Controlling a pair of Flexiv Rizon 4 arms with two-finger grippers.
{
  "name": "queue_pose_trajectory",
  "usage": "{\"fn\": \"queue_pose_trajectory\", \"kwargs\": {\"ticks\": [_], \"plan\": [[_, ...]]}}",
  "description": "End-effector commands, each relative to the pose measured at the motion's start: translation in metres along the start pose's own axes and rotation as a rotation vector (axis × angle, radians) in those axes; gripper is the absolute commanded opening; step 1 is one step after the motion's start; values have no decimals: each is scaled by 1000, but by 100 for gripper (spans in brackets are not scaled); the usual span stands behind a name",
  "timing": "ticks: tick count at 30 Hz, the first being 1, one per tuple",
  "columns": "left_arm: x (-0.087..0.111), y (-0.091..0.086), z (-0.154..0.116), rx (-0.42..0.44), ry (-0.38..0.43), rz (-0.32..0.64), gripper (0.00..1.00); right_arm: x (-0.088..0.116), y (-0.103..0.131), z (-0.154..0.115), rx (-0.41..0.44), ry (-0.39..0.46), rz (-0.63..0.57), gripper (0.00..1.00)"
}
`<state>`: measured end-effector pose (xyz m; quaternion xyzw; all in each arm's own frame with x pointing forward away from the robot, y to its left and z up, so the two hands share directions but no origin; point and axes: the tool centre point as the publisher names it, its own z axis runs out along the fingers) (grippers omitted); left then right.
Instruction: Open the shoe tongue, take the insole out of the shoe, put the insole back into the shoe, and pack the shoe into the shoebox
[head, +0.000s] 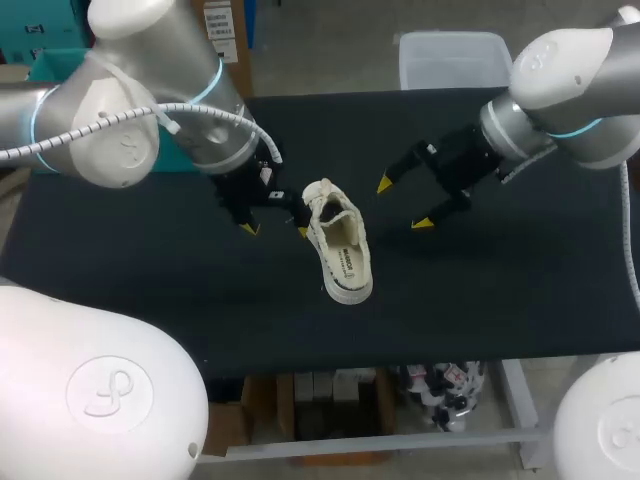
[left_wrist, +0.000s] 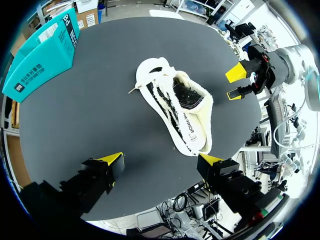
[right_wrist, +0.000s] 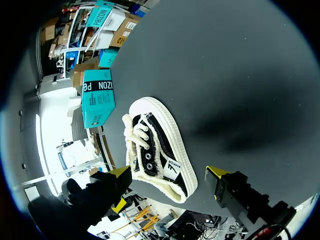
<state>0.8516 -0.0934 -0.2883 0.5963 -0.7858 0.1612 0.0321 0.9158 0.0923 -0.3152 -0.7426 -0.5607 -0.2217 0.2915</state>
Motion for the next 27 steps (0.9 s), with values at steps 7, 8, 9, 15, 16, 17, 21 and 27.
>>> {"fn": "queue_pose_trajectory", "kwargs": {"ticks": [7,8,9,15,16,17,21,27], "plan": [[8,-5,29,18,-15,-46,100,-2,16,-12,49,-121,-197,100],[9,-5,30,22,-15,-52,100,-3,17,-11,52,-134,-207,100],[10,-6,34,21,-14,-53,100,-4,20,-10,63,-142,-234,100],[16,-11,48,13,-17,-71,100,-7,27,-10,64,-187,-298,100],[17,-12,49,13,-16,-72,100,-8,28,-10,70,-195,-313,100],[19,-13,51,15,-16,-79,100,-9,29,-11,73,-211,-324,100],[23,-20,58,7,-13,-97,100,-12,33,-12,95,-253,-374,100],[33,-28,67,-11,-30,-96,100,-18,37,-13,106,-284,-424,100]]}}
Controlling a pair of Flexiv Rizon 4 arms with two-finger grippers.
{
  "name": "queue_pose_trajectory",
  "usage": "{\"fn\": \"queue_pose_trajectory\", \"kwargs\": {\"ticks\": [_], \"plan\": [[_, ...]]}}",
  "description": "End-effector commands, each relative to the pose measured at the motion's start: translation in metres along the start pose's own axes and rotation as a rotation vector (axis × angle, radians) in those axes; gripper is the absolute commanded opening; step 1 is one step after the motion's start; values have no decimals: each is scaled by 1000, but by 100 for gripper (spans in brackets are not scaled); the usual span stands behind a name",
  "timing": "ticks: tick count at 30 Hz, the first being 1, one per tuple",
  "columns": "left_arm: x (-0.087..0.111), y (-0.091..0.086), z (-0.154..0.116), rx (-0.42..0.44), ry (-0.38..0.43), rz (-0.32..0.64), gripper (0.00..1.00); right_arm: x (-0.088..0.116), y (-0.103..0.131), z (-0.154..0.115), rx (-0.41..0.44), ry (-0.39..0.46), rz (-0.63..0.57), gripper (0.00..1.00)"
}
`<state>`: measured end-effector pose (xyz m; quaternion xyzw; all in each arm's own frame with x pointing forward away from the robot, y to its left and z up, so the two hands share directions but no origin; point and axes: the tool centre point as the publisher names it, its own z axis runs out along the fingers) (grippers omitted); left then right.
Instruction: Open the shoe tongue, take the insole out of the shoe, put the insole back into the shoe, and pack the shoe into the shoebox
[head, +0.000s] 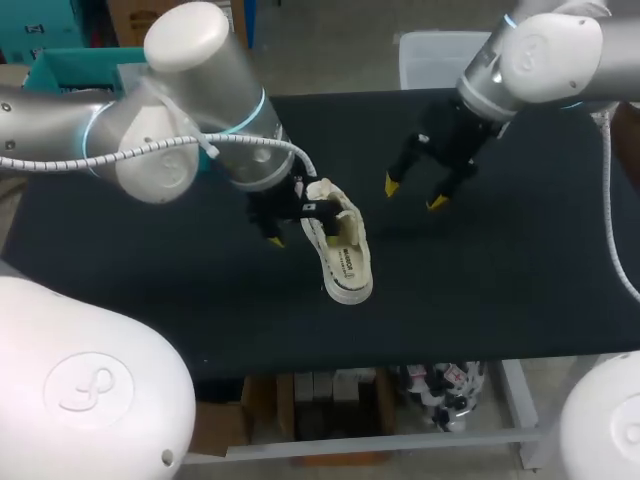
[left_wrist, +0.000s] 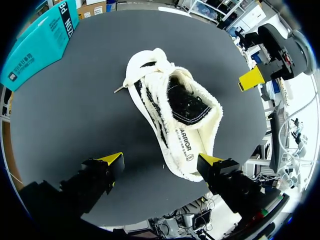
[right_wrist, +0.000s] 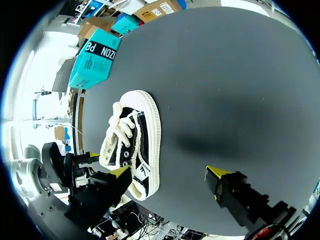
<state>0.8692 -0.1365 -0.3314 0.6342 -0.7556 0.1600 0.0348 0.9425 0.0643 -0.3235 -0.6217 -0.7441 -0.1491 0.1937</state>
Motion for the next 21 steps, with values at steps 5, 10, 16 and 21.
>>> {"fn": "queue_pose_trajectory", "kwargs": {"ticks": [5,10,16,21], "plan": [[14,-16,16,-13,-52,-16,100,-9,1,-1,17,-26,-61,100],[14,-25,22,-13,-68,-50,85,-15,0,1,20,-53,-102,100],[12,-30,28,-14,-66,-80,42,-20,0,6,37,-83,-139,100],[13,-30,34,-26,-74,-96,37,-24,0,8,54,-109,-160,100]]}}
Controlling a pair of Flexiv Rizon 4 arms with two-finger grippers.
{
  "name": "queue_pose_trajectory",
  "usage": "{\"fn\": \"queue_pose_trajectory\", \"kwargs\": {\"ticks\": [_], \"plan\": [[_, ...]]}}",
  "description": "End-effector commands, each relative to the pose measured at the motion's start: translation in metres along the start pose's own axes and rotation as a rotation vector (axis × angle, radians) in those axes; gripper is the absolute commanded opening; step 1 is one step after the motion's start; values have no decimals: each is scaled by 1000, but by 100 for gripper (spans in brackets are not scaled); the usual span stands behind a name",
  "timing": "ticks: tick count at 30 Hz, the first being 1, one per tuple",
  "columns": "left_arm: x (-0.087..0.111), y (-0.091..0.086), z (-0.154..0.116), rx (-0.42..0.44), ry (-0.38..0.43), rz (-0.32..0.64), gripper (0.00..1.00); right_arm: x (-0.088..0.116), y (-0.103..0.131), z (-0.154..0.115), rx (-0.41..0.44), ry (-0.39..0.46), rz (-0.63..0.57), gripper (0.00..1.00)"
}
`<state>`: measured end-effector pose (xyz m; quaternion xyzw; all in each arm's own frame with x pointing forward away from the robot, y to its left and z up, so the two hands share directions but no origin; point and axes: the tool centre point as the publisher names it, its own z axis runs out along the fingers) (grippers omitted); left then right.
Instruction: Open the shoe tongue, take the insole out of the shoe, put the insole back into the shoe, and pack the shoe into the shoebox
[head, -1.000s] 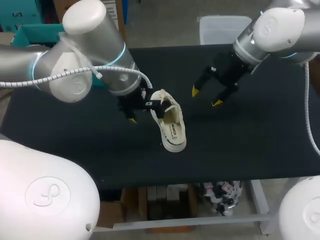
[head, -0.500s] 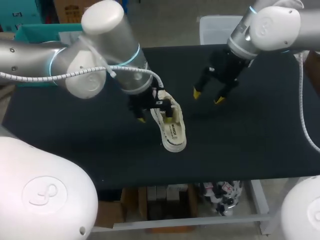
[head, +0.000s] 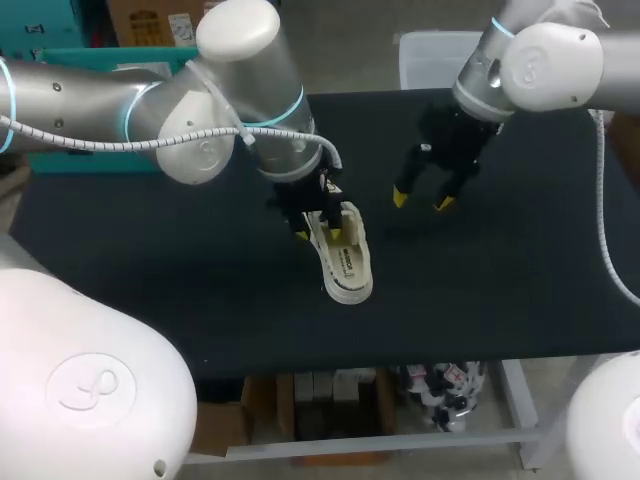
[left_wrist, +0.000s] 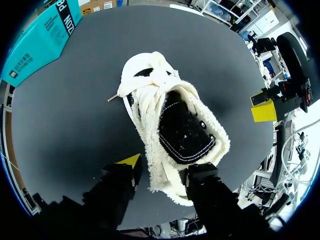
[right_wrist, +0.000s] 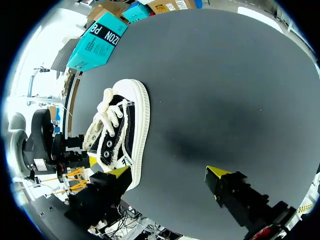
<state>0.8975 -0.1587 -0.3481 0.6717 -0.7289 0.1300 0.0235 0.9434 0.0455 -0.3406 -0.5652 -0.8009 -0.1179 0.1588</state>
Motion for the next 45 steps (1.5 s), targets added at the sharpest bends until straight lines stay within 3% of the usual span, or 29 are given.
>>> {"fn": "queue_pose_trajectory", "kwargs": {"ticks": [1,3,4,5,9,23,28,29,36,38,45], "plan": [[2,-2,9,-6,-10,-10,36,1,2,2,14,-18,-10,100],[1,-3,10,-3,-25,-23,31,0,1,2,18,-26,-28,100],[1,-3,11,-3,-23,-23,12,1,0,2,26,-37,-35,100],[1,-2,11,0,-26,-25,0,1,-1,3,36,-45,-45,100],[-1,1,5,18,-29,-24,0,6,-6,4,91,-46,-78,100],[-25,-9,-15,59,25,61,0,6,-6,4,91,-46,-78,100],[-37,-19,-28,63,75,147,0,11,-7,-4,-34,-121,-262,100],[-38,-21,-31,59,82,172,0,12,-8,-5,-32,-132,-256,100],[-41,-41,-60,30,146,386,0,24,-7,-8,-119,-272,-509,100],[-42,-46,-69,14,164,488,0,28,-7,-9,-130,-302,-582,100],[-49,-62,-96,-21,141,721,0,35,-7,-11,-143,-380,-741,100]]}}
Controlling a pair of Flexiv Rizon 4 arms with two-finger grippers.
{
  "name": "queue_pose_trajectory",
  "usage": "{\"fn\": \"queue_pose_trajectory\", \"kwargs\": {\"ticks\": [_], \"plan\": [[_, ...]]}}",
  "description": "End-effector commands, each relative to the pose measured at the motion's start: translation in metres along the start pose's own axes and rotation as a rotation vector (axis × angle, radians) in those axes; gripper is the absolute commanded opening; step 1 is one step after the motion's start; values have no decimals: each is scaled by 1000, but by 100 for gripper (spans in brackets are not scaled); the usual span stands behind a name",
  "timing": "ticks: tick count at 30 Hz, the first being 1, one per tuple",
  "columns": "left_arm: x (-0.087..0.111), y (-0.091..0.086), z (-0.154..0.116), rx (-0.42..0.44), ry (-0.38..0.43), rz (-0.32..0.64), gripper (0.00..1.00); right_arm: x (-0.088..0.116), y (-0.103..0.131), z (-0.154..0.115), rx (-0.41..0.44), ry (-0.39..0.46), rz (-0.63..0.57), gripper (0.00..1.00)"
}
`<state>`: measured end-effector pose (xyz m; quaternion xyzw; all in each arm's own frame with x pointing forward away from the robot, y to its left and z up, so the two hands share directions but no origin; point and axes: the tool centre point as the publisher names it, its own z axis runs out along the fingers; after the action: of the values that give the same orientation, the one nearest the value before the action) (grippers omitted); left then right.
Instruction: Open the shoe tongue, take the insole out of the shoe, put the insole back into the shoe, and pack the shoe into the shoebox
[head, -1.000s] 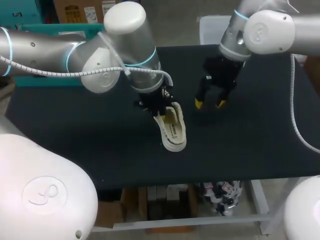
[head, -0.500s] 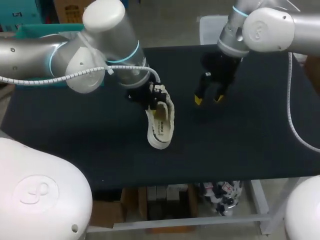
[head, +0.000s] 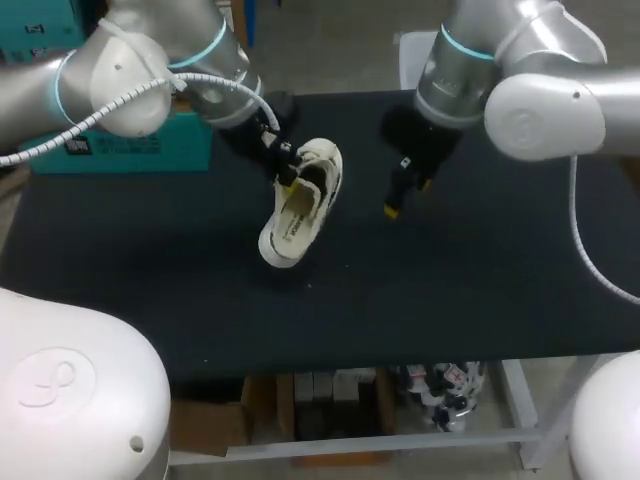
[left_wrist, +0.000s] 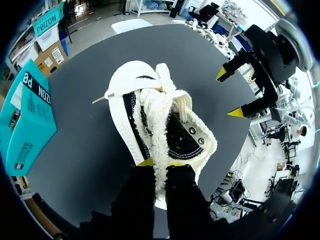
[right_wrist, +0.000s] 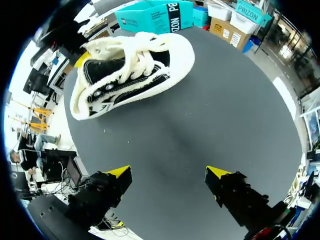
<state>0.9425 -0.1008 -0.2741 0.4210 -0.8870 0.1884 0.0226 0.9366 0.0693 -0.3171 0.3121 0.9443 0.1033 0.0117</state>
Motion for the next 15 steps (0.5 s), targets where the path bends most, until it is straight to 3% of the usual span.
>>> {"fn": "queue_pose_trajectory", "kwargs": {"ticks": [1,4,7,15], "plan": [[-8,-8,-22,-65,21,157,0,10,-6,-1,-72,-131,-156,100],[-11,-10,-32,-99,-13,234,0,10,-6,-1,-63,-146,-215,100],[-17,-14,-42,-131,-24,283,0,3,-6,-1,-33,-102,-251,100],[-30,-21,-63,-233,-89,400,0,-7,-7,-7,186,2,-326,100]]}}
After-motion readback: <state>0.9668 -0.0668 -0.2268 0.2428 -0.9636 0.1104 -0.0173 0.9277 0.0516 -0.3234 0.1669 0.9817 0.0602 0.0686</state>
